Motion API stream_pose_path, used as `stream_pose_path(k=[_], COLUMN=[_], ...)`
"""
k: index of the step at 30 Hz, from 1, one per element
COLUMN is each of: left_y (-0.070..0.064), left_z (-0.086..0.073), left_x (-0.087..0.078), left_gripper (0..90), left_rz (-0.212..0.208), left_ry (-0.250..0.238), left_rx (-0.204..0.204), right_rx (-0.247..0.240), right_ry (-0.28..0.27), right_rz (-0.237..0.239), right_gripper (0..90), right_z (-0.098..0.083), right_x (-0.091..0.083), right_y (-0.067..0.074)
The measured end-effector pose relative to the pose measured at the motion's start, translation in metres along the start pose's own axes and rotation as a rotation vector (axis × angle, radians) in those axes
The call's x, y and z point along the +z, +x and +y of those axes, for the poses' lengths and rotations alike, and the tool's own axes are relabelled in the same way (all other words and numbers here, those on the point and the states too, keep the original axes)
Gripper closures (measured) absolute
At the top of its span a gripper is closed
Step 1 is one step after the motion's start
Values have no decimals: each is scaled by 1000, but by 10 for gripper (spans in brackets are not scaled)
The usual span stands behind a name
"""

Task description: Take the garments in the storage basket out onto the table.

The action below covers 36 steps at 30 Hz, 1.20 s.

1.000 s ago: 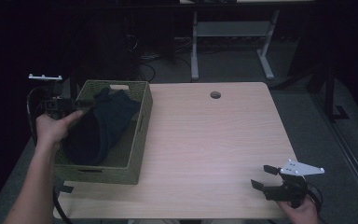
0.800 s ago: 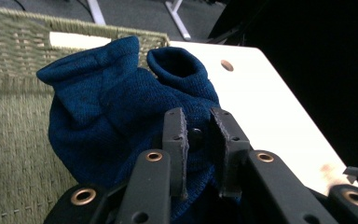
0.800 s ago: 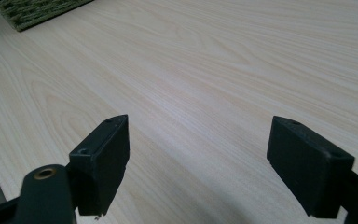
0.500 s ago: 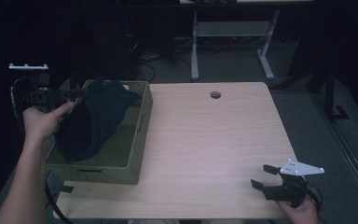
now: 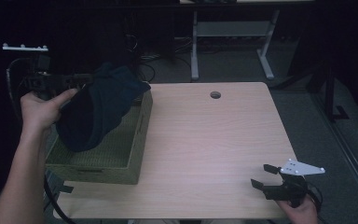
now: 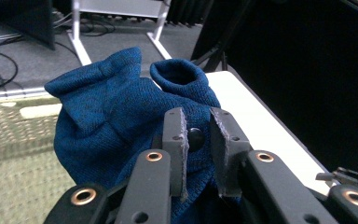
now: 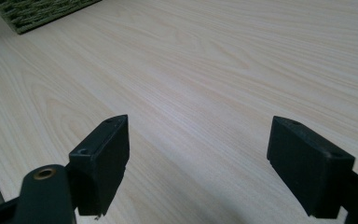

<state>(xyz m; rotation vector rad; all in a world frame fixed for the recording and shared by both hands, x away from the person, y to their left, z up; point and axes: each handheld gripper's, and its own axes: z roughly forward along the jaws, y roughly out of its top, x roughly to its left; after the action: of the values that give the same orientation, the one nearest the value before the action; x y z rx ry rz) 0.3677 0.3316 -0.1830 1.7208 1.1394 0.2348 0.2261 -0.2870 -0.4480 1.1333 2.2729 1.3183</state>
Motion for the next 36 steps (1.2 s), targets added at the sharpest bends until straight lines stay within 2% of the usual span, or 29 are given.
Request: stream_pose_path(k=[1, 4, 5, 6, 13, 18, 26, 31, 35, 36], left_y=[0, -15, -15, -23, -51, -70, -93, -107, -111, -114], left_z=[0, 6, 6, 10, 20, 23, 16, 11, 7, 4], left_x=[0, 8, 8, 14, 34, 54, 93, 116, 127, 136], left_gripper=[771, 771, 771, 771, 771, 771, 771, 771, 771, 771], left_rz=[0, -18, -18, -28, -75, -114, -181, -205, -219, -225], left_ry=[0, 15, 15, 25, 44, 65, 113, 143, 149, 161], left_rx=[0, 27, 27, 46, 92, 120, 132, 145, 133, 127], right_rx=[0, -2, -2, 2, 4, 6, 3, 4, 3, 7], right_ry=[0, -3, -3, -4, -8, -18, -27, -29, -34, -35], right_rz=[0, -2, -2, -2, -3, -5, -9, -11, -10, -12], right_gripper=[207, 206, 206, 207, 206, 206, 206, 206, 206, 206], right_z=[0, 0, 0, 1, 1, 1, 1, 1, 1, 1], right_x=[0, 0, 0, -1, -2, -3, -6, -7, -8, -9], right_y=[0, 0, 0, 0, -1, -2, -4, -4, -5, -5])
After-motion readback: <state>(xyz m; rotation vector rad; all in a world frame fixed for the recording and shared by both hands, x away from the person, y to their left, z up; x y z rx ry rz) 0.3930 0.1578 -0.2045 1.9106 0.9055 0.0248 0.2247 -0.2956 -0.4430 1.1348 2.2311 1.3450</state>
